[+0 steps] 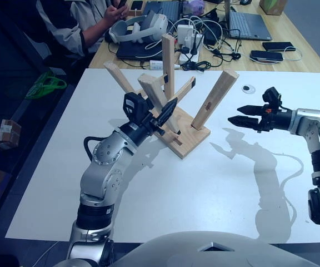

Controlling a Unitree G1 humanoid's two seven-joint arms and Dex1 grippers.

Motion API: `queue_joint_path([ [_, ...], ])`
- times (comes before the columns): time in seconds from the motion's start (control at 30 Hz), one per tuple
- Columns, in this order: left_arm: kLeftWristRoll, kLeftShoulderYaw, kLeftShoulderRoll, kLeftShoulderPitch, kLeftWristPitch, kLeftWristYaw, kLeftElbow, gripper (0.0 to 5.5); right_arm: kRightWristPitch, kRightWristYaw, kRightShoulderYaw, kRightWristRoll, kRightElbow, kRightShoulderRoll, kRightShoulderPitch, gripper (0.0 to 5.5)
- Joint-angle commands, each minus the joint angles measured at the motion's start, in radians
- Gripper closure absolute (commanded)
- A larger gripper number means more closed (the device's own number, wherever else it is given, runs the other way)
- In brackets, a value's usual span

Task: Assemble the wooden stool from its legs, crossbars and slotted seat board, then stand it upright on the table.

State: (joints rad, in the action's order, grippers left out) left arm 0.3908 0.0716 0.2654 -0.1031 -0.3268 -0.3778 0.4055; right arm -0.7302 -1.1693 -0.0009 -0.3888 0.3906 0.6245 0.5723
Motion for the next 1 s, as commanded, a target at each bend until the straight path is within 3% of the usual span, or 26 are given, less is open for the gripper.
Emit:
queue_joint_path([
  [0.03,-0.049,0.029,-0.037,0.007,0.064,0.009,-0.044,3.45,-0.02,-0.028,-0.008,-0.008,0.031,0.041,0.064,0.78],
  [0.23,-0.108,0.064,-0.042,0.065,0.162,-0.033,-0.107,3.45,-0.023,-0.029,-0.039,-0.013,0.104,0.058,0.144,0.78],
  [0.53,-0.106,0.032,-0.016,0.037,0.134,-0.05,-0.111,3.45,-0.048,-0.025,-0.068,-0.065,0.019,0.033,0.081,0.78],
  [0.83,-0.093,0.011,0.016,0.037,0.085,-0.079,-0.087,3.45,-0.068,-0.073,-0.007,-0.128,-0.485,0.119,-0.264,0.78],
  [1.0,-0.082,0.001,0.044,0.024,0.048,-0.102,-0.08,3.45,0.241,0.125,0.096,0.055,-0.579,-0.018,-0.344,0.78],
])
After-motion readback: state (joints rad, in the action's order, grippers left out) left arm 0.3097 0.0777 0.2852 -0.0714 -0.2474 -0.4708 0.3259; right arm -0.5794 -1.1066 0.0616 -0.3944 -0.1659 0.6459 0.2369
